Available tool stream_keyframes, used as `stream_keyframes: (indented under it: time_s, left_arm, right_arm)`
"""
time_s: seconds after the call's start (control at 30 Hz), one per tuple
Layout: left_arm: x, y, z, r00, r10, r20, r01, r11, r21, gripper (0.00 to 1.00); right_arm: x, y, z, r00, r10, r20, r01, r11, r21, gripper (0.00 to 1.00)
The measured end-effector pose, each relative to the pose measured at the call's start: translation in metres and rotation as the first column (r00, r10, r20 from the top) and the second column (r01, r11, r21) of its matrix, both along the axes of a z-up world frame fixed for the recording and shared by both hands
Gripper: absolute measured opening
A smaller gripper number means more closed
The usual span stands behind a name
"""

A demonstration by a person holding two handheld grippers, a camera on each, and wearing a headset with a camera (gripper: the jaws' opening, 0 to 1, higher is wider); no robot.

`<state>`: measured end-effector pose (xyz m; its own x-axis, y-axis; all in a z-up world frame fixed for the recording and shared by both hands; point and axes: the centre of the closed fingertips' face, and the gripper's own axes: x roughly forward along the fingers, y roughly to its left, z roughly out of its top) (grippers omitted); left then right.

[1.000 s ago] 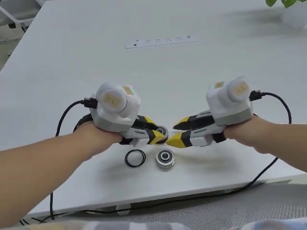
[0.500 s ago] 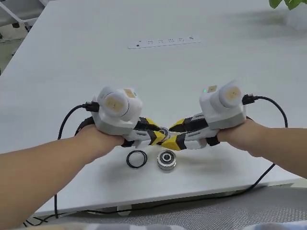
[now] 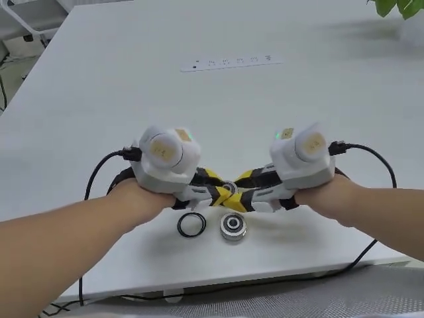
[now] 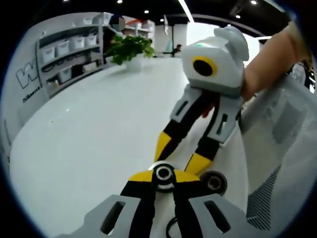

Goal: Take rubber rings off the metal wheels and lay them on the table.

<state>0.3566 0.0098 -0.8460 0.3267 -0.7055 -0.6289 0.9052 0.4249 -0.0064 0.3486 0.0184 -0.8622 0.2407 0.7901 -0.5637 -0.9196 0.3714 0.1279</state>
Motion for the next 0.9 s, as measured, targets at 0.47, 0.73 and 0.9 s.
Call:
stream_keyframes:
  time_s: [0.47, 0.73, 0.9]
  left_arm:
    - [0.003, 0.001, -0.003, 1.000, 0.013, -0.003, -0.013, 1.000, -0.014, 0.14]
    - [0.001, 0.000, -0.003, 1.000, 0.018, -0.008, -0.019, 1.000, -0.015, 0.14]
    - [0.000, 0.000, -0.002, 1.000, 0.024, -0.009, -0.024, 1.000, -0.015, 0.14]
  right_arm:
    - [-0.001, -0.010, -0.003, 1.000, 0.025, 0.004, -0.025, 0.999, -0.028, 0.15]
    - [-0.002, -0.012, -0.004, 1.000, 0.018, -0.014, -0.019, 0.999, -0.030, 0.10]
    - [-0.001, -0.014, -0.005, 1.000, 0.006, -0.025, -0.007, 0.999, -0.035, 0.05]
